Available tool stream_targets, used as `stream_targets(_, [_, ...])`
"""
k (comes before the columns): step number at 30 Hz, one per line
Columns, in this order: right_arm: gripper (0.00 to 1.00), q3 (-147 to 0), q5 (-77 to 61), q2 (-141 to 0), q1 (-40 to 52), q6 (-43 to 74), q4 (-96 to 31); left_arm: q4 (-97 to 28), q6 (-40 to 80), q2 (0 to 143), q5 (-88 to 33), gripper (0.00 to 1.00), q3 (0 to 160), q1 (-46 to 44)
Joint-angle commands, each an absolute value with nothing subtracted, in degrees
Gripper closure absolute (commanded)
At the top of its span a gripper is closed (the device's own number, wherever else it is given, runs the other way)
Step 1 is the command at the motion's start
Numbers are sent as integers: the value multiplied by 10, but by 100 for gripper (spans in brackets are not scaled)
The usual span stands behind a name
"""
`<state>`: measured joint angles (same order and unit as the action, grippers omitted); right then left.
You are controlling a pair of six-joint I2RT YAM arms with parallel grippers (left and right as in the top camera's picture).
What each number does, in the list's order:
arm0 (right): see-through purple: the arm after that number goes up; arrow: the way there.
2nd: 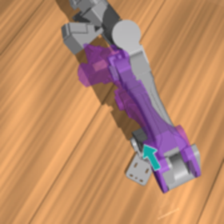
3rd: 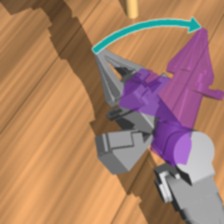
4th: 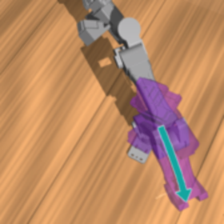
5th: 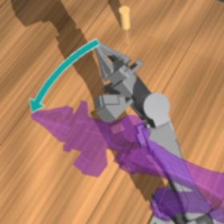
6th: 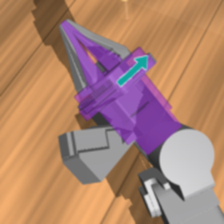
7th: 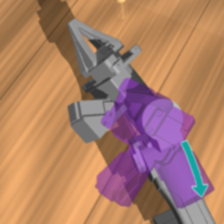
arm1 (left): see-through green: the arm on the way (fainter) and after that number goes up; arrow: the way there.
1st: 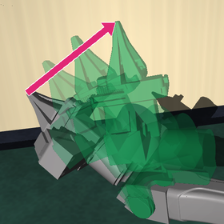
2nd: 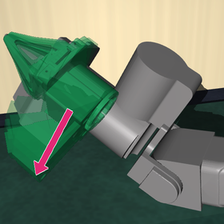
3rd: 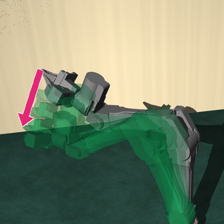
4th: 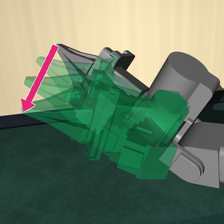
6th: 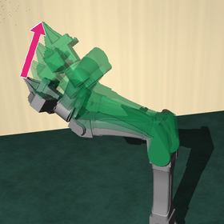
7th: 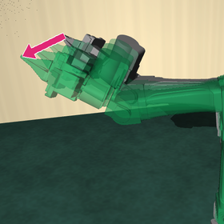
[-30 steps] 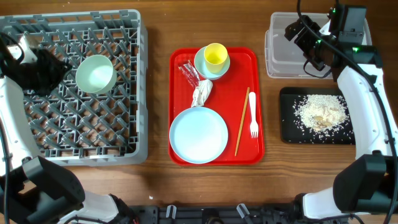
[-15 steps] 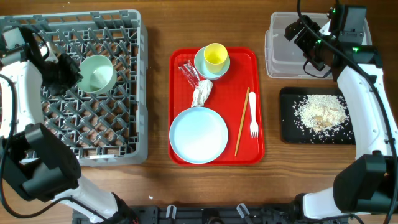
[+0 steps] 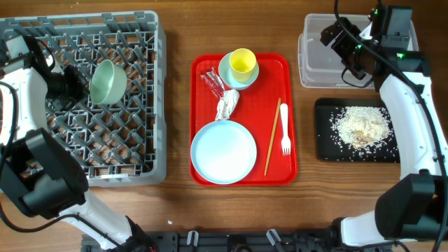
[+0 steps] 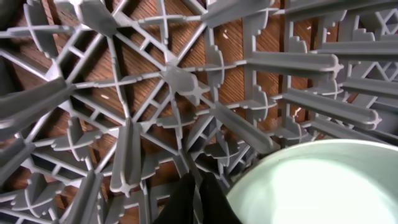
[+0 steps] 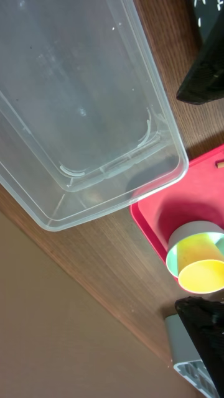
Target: Sort waste into correct bins and load items into the dishwasher rack
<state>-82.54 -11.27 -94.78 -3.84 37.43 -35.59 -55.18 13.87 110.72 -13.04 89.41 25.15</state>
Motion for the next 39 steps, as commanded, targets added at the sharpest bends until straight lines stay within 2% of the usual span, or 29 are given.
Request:
stream_targets(1, [0,-830,-100,-934,-37,376,-355,-544,138,1116,-115,96,886,250])
stream_targets(7, [0,-830,-100,-934,-37,377,-355,-543,149,1084,-115,96,882,257])
stream_targets(11, [0,-830,-100,-934,-37,376,-355,-543,156,1001,-120,96,882,261])
stream_targets(15, [0,-830,-100,-934,-37,377,-355,-564,155,911,-178,96,882,247])
stream_targets(22, [0,-830,-100,-934,-37,377,-355,-590,152,955,-174,93,855,172])
stream_targets(23, [0,-830,-100,-934,-37,376,-355,-589,152,966,-177,89,851,159])
stream_targets(24, [0,-830,-100,-934,-37,376,-355,-587,142,981,-180,75,849,142])
stream_targets(25, [0,-830,-100,-934,-37,376,-355,-583,127,995,-185,52,849,124])
stream_targets(28, [0,-830,-100,-934,-37,377,-355,-542,122,1011,-186,51,849,86])
stream_targets(29, [0,-830,-100,-934,-37,376,-355,-527,122,1011,-186,47,849,81])
stream_targets(31, [0,-830,-100,-934,-37,376,-355,-497,122,1011,-181,25,849,70])
stream_targets(32, [0,-830,-100,-934,-37,376,-355,-494,122,1012,-168,22,849,68])
stream_targets(37, [0,-830,-100,-934,-37,377,-355,-506,117,1028,-54,32,842,57])
stream_targets(38, [0,-830,-100,-934,-37,376,-355,-506,103,1036,-48,36,837,56])
stream_targets(39, [0,-830,-100,-934,-37,377,-355,-506,98,1043,-48,44,835,55])
